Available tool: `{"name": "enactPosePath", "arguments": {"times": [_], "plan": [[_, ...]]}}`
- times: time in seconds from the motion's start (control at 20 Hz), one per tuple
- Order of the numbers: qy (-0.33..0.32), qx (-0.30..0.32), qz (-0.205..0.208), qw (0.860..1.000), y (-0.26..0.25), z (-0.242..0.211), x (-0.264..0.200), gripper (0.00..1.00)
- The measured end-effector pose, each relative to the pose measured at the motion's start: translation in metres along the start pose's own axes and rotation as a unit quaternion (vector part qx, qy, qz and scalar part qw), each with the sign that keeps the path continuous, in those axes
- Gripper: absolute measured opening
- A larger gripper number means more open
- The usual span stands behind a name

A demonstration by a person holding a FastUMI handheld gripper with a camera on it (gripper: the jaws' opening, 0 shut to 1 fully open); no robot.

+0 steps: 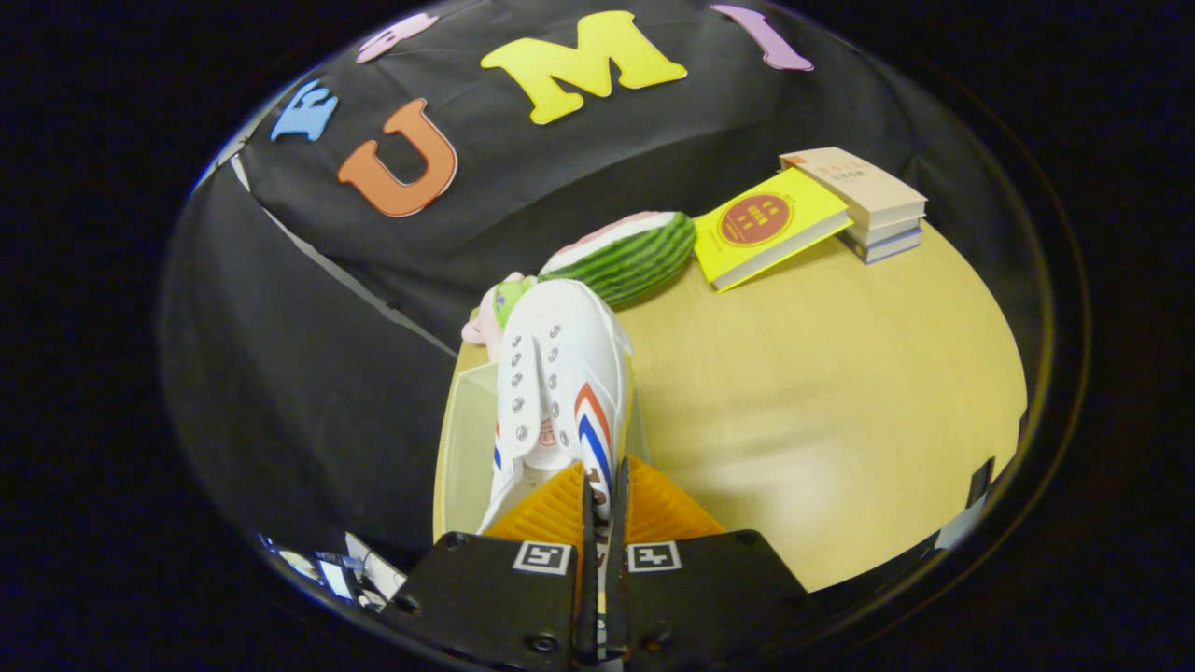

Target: Open the storage box then place both shoes into the box .Put the left shoe in first, then the right shoe, with the right side of both shoes facing outward in a uniform manner.

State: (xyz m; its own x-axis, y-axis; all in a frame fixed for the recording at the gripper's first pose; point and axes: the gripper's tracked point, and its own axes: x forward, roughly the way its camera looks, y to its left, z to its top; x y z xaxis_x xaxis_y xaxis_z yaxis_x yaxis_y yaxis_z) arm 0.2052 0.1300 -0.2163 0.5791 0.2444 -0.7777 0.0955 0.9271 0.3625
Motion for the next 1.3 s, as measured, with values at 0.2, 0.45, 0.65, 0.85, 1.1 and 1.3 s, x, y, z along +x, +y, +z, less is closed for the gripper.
{"name": "enactPosePath", "arguments": {"times": [0.2, 0.45, 0.65, 0.85, 1.1, 1.3], "plan": [[-0.001, -0.014, 0.015, 1.0, 0.035, -0.02, 0.028, 0.09], [-0.011, -0.033, -0.012, 0.999, 0.033, -0.032, 0.054, 0.09], [-0.023, -0.047, -0.023, 0.998, 0.03, -0.038, 0.069, 0.09], [-0.113, -0.101, -0.016, 0.988, 0.037, -0.005, 0.028, 1.0], [-0.197, -0.18, -0.025, 0.963, 0.057, 0.013, -0.025, 1.0], [-0.259, -0.202, -0.038, 0.944, 0.06, 0.024, -0.062, 1.0]]}}
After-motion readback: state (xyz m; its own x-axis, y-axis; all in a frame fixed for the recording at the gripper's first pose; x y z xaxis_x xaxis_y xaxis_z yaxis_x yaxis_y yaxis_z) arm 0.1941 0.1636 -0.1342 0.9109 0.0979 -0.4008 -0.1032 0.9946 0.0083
